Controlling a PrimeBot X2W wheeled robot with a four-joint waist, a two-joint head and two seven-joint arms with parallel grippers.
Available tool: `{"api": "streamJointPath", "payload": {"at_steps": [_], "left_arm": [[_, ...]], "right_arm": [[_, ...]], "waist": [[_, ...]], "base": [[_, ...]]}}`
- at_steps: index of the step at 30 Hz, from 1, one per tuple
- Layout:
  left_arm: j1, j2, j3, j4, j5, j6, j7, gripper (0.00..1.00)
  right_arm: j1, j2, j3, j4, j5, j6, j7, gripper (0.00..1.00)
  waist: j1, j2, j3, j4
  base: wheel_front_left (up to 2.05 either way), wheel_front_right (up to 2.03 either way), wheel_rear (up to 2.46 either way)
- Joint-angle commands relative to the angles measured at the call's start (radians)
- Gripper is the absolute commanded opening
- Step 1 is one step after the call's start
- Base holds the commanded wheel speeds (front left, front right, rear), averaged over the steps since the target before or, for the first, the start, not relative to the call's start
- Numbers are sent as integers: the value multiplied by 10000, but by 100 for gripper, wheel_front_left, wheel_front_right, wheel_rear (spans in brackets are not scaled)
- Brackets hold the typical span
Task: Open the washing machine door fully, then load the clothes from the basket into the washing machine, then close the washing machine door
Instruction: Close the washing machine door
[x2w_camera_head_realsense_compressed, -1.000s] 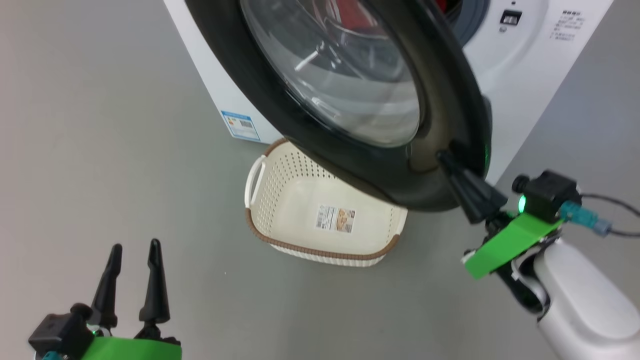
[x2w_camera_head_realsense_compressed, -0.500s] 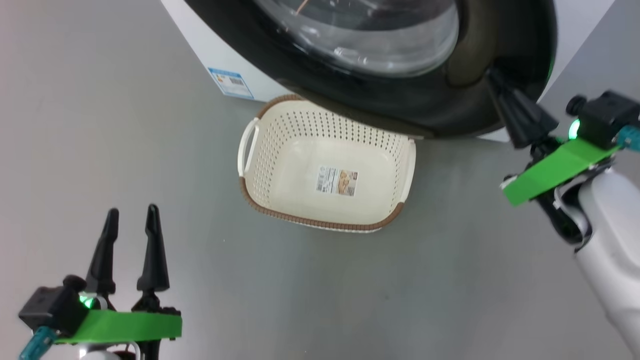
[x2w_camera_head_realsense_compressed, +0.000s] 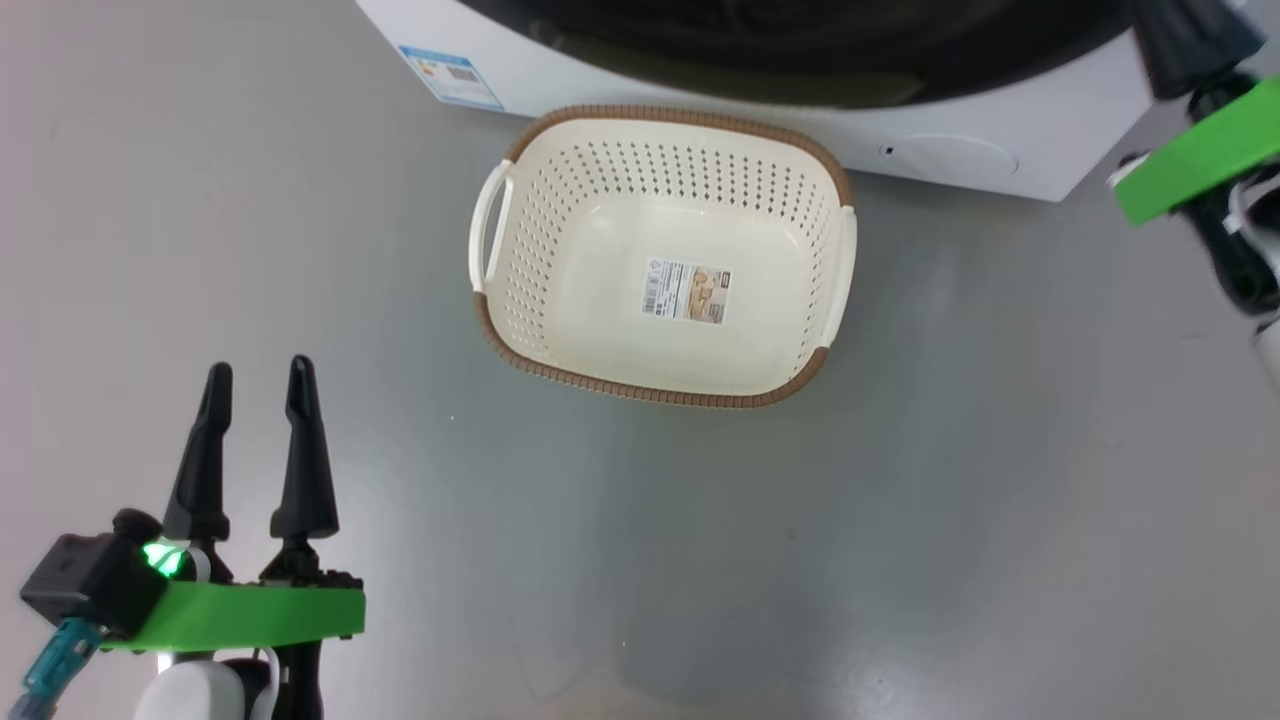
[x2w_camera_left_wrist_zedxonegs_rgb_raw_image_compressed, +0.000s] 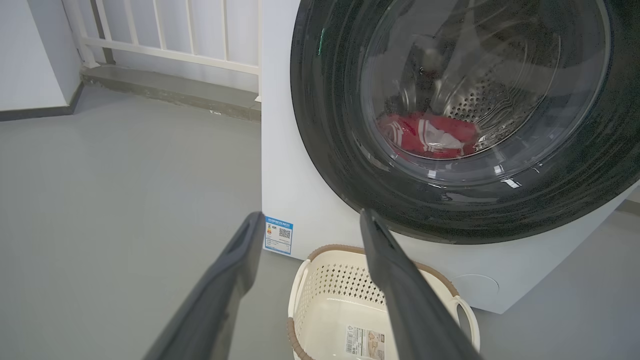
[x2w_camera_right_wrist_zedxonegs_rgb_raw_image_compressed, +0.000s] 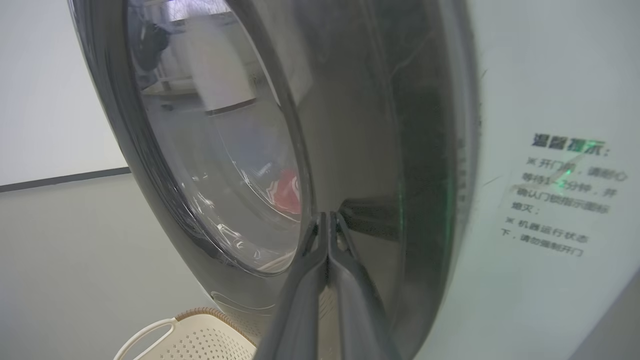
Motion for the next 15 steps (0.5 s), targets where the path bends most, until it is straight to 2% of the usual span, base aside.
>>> {"api": "streamJointPath", "payload": {"at_steps": [1,6,15], "left_arm": [[-138,204,310,-248,-81,38,-82,100],[-232,204,255,-224,-109,71,-82,100],[-285,204,263,-172,-91,86,-82,100]], "right_arm": [[-119,-87,-40,-69,102,10,-46,0],[-846,-41,-421,436,118,10,-46,0],[-672,100,-547,665,-18,10,-46,0]], "waist": [[0,0,161,65],[0,0,266,86],[0,0,173,3]], "base": [[0,0,0],[0,0,0],[0,0,0]]}}
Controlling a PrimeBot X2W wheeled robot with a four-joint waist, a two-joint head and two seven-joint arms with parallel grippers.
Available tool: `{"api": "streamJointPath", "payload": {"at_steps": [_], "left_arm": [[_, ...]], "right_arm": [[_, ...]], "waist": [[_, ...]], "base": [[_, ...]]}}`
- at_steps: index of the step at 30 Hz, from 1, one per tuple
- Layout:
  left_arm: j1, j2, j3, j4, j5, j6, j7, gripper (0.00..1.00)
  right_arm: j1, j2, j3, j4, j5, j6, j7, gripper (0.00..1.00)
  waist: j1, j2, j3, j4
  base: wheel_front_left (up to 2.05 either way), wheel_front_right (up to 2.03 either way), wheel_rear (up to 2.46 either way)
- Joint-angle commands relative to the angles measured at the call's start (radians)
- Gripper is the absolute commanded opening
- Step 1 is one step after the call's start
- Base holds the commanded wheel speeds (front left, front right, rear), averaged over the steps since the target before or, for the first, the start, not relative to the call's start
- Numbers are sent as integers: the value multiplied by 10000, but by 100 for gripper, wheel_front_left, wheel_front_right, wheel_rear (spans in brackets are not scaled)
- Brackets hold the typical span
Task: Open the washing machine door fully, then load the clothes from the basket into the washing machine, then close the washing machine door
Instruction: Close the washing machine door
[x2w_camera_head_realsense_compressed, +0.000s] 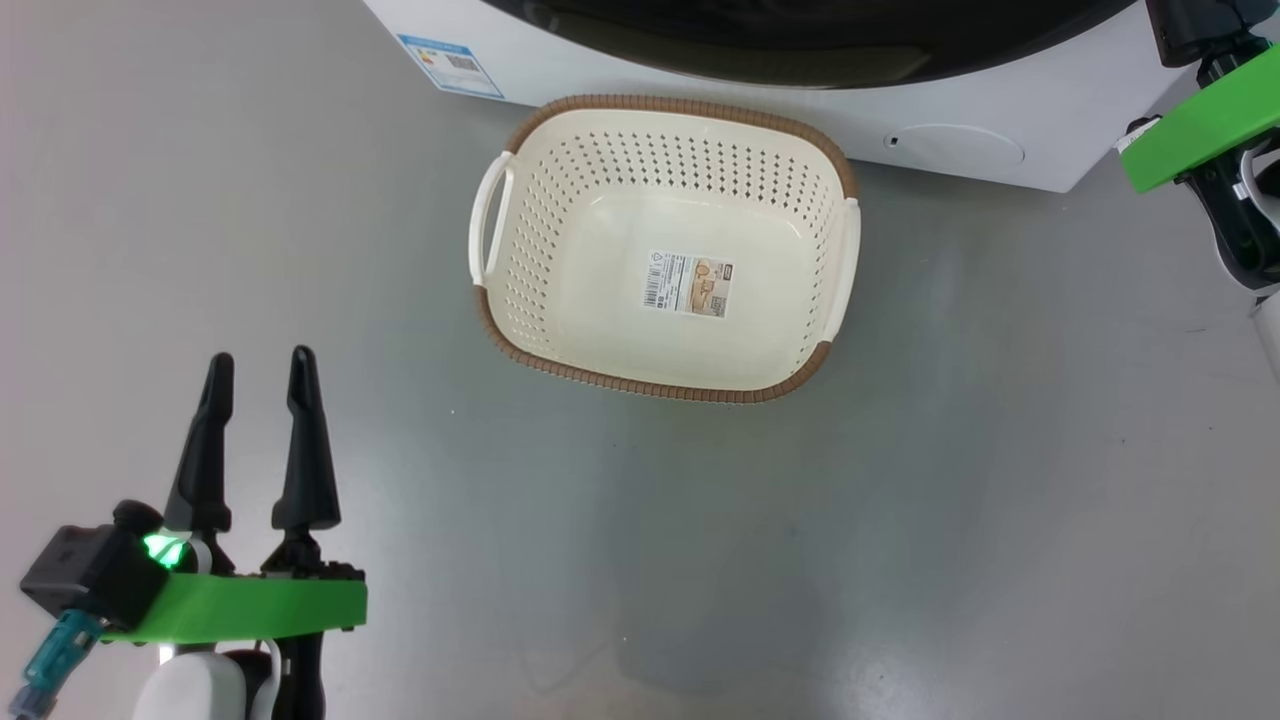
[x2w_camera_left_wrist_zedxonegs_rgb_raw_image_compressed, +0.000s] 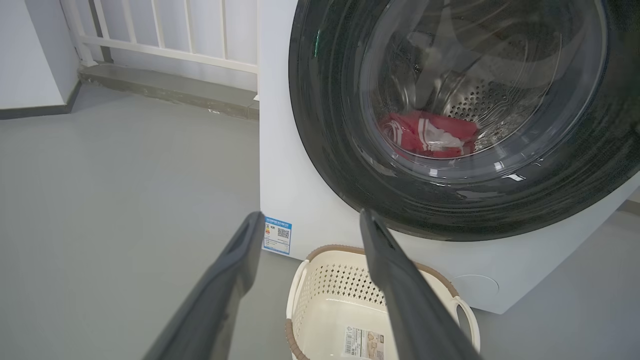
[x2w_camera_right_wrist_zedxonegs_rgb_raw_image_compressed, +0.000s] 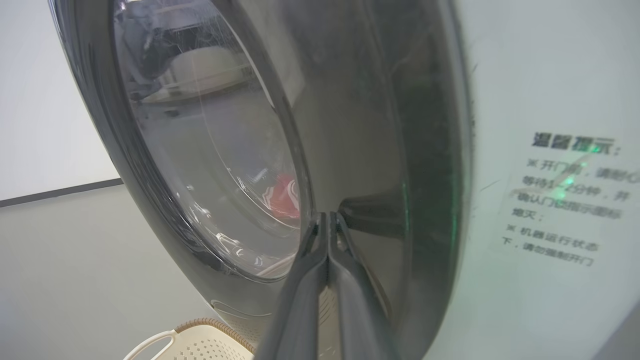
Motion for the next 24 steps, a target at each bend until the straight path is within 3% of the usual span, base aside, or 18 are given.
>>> {"api": "streamJointPath", "payload": {"at_steps": [1,8,10,11,24], "left_arm": [[-128,218,332,-188,-12,76,-80,100],[-99,218,343,-85,108,66,-80,100],[-64,218,371,-55,158,61,-80,100],[-42,218,389,-36,193,59,-80,100],[229,257,487,209,958,-22,-80,100]], "right_arm": [[-10,-172,-214,-79,-52,-88,-46,0],[234,-96,-159,-141,-68,-88,-46,0],[417,-27,-163,-239,-54,-88,-46,44],[532,2,-185,-311,-55,-88,-46,100],[2661,647,-820,-1342,-334,-88,-46,100]], "waist": [[0,0,-24,-24],[0,0,-343,-156],[0,0,-514,-233],[0,0,-614,-283],[0,0,-1934,-1261]], "base": [[0,0,0],[0,0,0],[0,0,0],[0,0,0],[0,0,0]]}}
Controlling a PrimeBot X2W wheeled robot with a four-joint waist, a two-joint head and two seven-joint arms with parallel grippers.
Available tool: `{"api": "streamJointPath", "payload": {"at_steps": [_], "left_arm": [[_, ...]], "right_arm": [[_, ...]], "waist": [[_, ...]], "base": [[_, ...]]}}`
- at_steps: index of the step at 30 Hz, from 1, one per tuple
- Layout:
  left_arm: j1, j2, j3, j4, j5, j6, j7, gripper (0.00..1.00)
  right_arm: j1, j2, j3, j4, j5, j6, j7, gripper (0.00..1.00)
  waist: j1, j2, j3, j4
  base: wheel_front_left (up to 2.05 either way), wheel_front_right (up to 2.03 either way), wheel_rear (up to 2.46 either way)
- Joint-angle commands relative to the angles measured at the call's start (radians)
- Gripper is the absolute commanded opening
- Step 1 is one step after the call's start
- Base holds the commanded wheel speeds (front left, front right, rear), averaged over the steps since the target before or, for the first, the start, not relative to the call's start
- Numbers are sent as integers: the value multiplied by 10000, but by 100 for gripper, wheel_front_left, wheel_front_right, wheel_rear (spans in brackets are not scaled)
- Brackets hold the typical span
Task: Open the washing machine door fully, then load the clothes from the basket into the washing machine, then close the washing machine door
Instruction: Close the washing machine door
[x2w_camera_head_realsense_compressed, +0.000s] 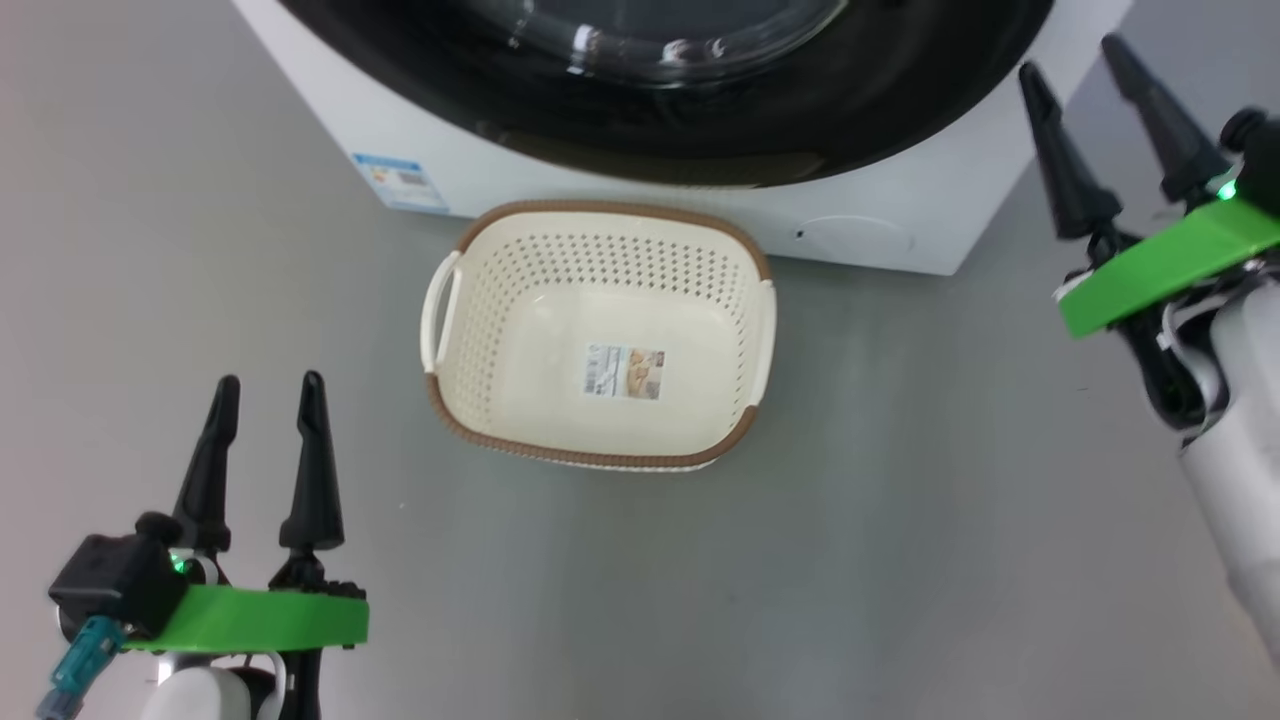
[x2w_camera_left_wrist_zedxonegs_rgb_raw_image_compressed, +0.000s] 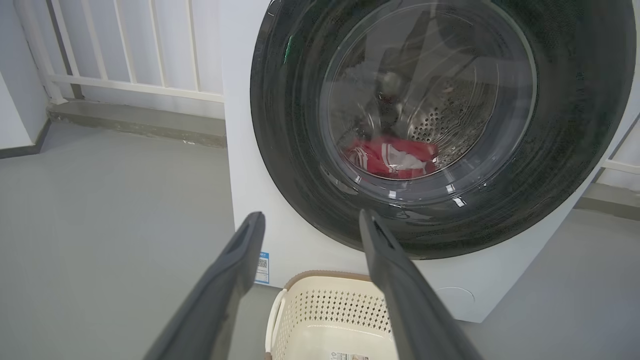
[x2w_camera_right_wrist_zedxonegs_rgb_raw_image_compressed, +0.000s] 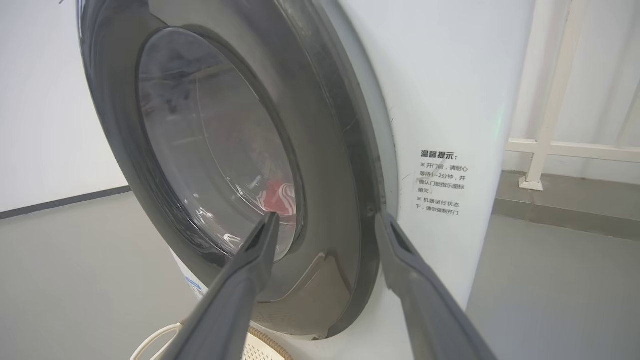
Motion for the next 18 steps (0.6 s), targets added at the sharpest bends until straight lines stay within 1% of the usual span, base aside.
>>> {"api": "streamJointPath", "payload": {"at_steps": [1,4,8,18], "left_arm": [[167,259,392,-179,74,-22,-80,100],[294,321,404,-130,124,-30,-80,100],[479,439,379,-115,194,-35,-80,100],[960,692,446,-180,274,-39,-80,100]], "right_arm": [[438,119,10,-366,-110,-27,-46,100],[962,291,-164,-641,-188,-27,-46,100],[1728,579,-402,-1087,98,-27,-46,100],[3343,803,-690,-2163,166,-27,-46,100]], "waist": [[0,0,-541,-538],[0,0,-862,-811],[0,0,-1262,-1145],[0,0,-1949,-1860]], "base": [[0,0,0],[0,0,0],[0,0,0],[0,0,0]]}}
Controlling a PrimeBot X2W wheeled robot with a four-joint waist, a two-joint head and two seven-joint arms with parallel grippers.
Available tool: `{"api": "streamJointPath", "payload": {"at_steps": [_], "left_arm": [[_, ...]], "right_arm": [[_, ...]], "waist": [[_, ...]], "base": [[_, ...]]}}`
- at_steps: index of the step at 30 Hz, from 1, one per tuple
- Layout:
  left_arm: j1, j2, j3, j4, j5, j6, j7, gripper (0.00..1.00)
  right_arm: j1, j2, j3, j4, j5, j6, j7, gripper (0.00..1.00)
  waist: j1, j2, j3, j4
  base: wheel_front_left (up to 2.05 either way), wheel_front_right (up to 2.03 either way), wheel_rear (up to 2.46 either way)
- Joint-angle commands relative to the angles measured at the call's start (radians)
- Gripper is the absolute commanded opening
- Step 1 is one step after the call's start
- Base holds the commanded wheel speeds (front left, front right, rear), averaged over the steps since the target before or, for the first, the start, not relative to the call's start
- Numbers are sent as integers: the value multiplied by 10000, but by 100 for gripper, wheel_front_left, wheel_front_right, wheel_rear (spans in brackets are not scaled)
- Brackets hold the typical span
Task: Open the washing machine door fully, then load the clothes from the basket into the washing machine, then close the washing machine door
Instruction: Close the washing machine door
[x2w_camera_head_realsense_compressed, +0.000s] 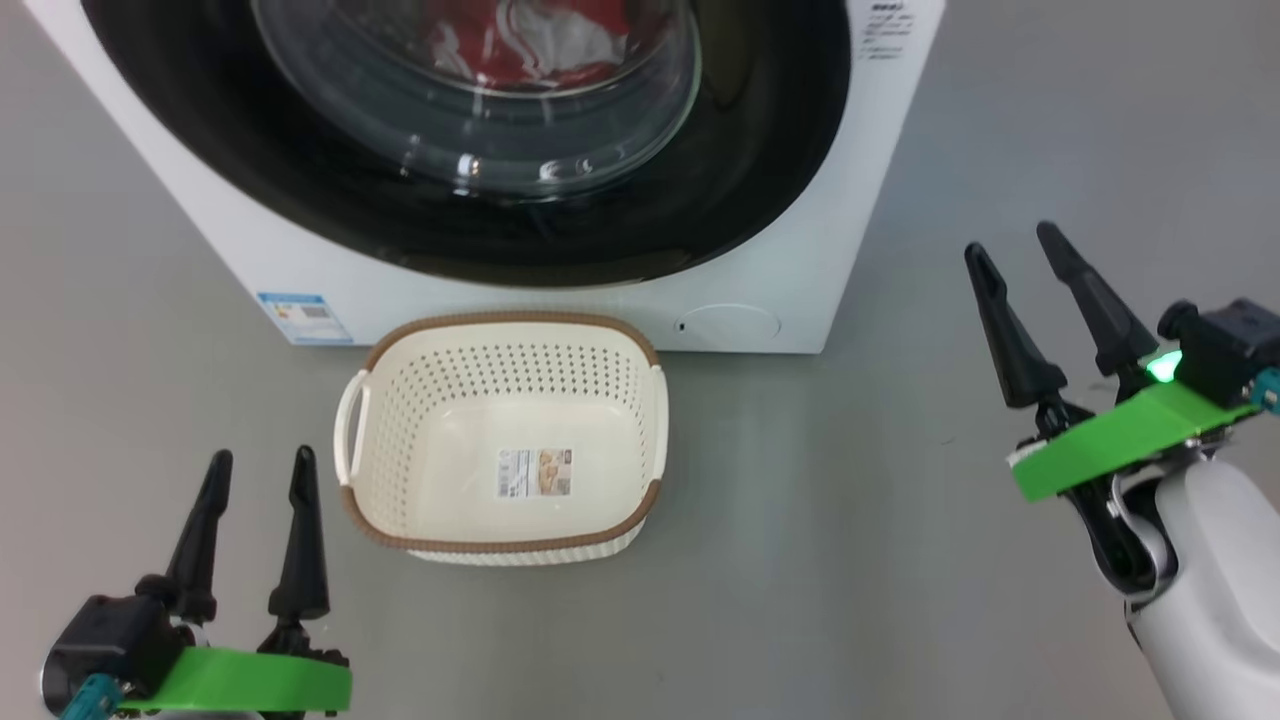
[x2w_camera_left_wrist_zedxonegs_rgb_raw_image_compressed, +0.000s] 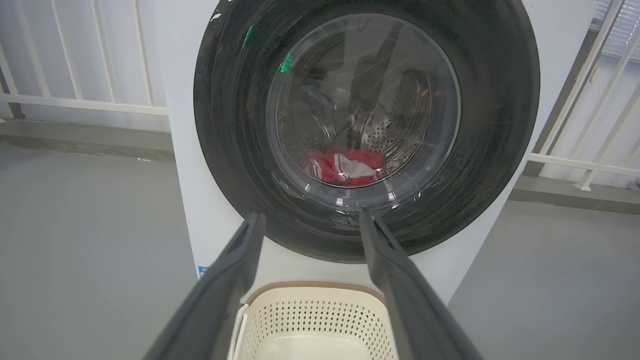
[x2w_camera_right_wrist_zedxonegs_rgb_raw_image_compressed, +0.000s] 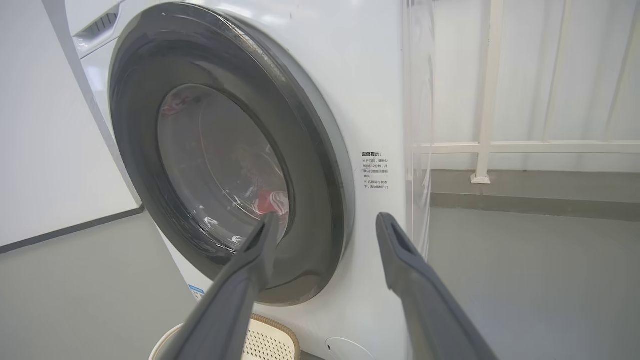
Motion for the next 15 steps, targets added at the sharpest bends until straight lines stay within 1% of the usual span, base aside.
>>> {"api": "streamJointPath", "payload": {"at_steps": [1,9,15], "left_arm": [[15,299,371,-257,100,-31,-80,100],[363,329,425,-366,-110,-32,-80,100],[519,335,454,-418,-232,-32,-80,100]], "right_arm": [[387,-7,18,-386,113,-27,-46,100],[1614,195,-427,-1103,-93,-27,-46,100],[2332,391,-532,-1537,-397,-27,-46,100]], "waist": [[0,0,-421,-387],[0,0,-795,-628],[0,0,-854,-751]], "base": [[0,0,0],[0,0,0],[0,0,0]]}}
